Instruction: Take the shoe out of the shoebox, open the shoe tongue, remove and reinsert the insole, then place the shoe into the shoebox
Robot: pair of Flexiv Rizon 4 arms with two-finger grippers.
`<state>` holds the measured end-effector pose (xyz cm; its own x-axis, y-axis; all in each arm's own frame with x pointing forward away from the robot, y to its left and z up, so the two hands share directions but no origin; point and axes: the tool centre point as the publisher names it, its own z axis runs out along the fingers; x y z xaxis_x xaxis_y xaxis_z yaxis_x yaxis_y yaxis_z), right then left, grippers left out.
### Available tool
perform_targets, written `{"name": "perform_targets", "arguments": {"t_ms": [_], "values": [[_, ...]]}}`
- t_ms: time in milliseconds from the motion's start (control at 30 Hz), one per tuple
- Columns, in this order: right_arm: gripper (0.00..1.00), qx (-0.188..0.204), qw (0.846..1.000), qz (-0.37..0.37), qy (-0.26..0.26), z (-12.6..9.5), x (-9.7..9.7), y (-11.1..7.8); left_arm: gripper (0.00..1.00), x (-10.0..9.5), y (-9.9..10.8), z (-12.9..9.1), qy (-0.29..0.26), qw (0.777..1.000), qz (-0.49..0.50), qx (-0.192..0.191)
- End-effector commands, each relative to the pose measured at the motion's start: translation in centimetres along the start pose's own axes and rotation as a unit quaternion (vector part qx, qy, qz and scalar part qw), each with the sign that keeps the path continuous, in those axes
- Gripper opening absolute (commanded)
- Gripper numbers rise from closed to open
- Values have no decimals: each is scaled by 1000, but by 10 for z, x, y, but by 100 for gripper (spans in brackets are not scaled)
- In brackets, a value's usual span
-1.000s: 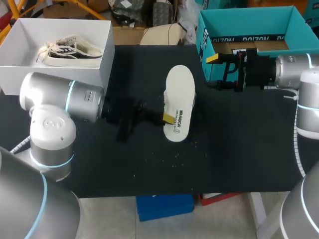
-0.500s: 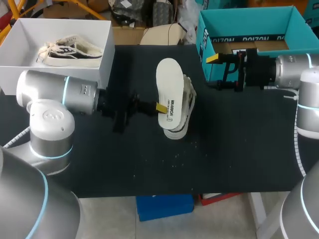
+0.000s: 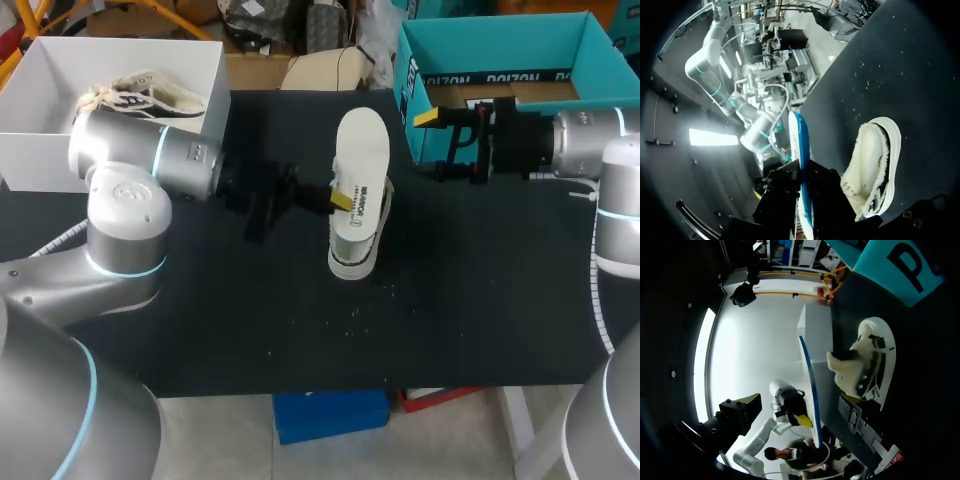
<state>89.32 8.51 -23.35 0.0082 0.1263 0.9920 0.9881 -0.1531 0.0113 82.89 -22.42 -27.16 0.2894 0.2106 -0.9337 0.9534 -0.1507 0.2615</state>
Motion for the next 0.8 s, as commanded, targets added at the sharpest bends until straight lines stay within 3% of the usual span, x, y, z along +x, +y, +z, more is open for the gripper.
{"name": "perform_targets", "arguments": {"t_ms": [33,133,467,767,800], "values": [[100,-1,1000,0,0,2,-1,0,0,-1,-2,-1,2,1000,1,-2],[100,-1,1000,0,0,2,-1,0,0,-1,-2,-1,2,1000,1,-2],[100,22,996,-80,-14,32,-10,-5,0,-1,-2,-1,2,1000,1,-2],[100,22,996,-88,-2,58,-21,-19,0,-1,-2,-1,2,1000,1,-2],[94,23,996,-89,-2,60,-21,-20,0,-1,-2,-1,2,1000,1,-2]]}}
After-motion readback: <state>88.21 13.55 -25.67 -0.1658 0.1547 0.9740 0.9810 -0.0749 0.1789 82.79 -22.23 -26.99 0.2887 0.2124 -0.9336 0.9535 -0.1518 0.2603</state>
